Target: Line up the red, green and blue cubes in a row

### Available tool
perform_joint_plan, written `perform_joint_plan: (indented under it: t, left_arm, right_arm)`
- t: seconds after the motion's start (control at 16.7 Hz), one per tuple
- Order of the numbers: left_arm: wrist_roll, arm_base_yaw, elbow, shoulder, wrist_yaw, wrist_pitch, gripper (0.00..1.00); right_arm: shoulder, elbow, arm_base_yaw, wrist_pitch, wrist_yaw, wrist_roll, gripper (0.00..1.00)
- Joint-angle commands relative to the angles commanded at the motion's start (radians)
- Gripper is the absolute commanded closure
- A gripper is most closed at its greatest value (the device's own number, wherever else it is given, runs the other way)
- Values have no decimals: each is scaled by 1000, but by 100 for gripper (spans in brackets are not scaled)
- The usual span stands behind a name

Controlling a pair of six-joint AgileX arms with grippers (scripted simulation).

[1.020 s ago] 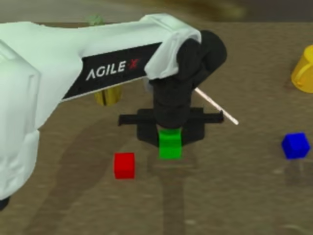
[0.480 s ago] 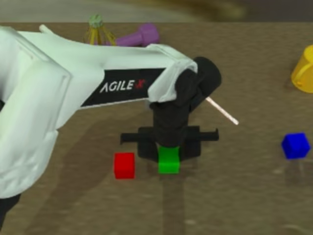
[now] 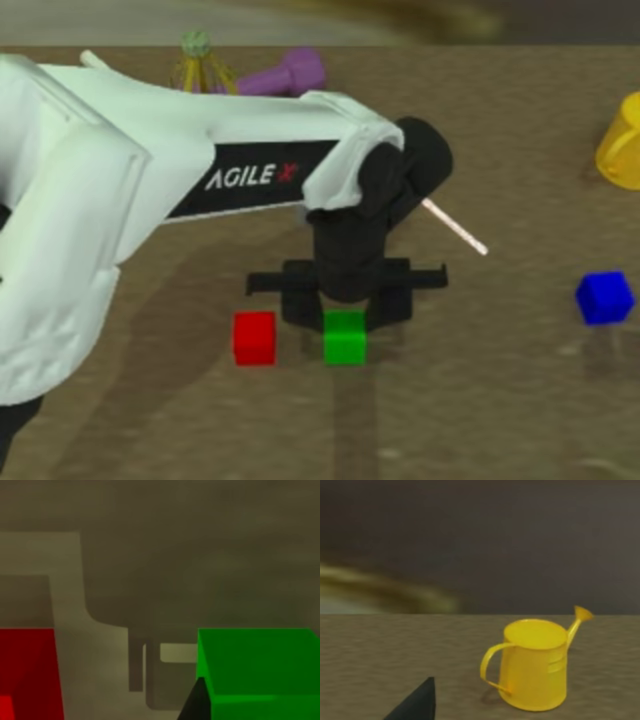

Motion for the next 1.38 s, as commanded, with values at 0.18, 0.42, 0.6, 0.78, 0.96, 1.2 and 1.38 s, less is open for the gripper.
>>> perform_joint_plan:
  t: [0.18, 0.42, 0.6, 0.78, 0.96, 1.2, 1.38]
  left_arm:
    - [0, 0, 0, 0, 0, 0, 17]
    - [0, 0, 0, 0, 0, 0, 0]
    - [0, 0, 0, 0, 0, 0, 0]
    - [0, 0, 0, 0, 0, 0, 0]
    - [-1, 1, 15, -5, -1, -17, 0]
    - [-4, 8, 105, -47, 0, -164, 0]
    - [-6, 15, 157, -77, -1, -235, 0]
  right_arm:
    - [0, 0, 0, 0, 0, 0, 0]
    - [0, 0, 0, 0, 0, 0, 0]
    - [0, 0, 0, 0, 0, 0, 0]
    - [0, 0, 0, 0, 0, 0, 0]
    - [0, 0, 0, 0, 0, 0, 0]
    - [0, 0, 0, 0, 0, 0, 0]
    - [0, 0, 0, 0, 0, 0, 0]
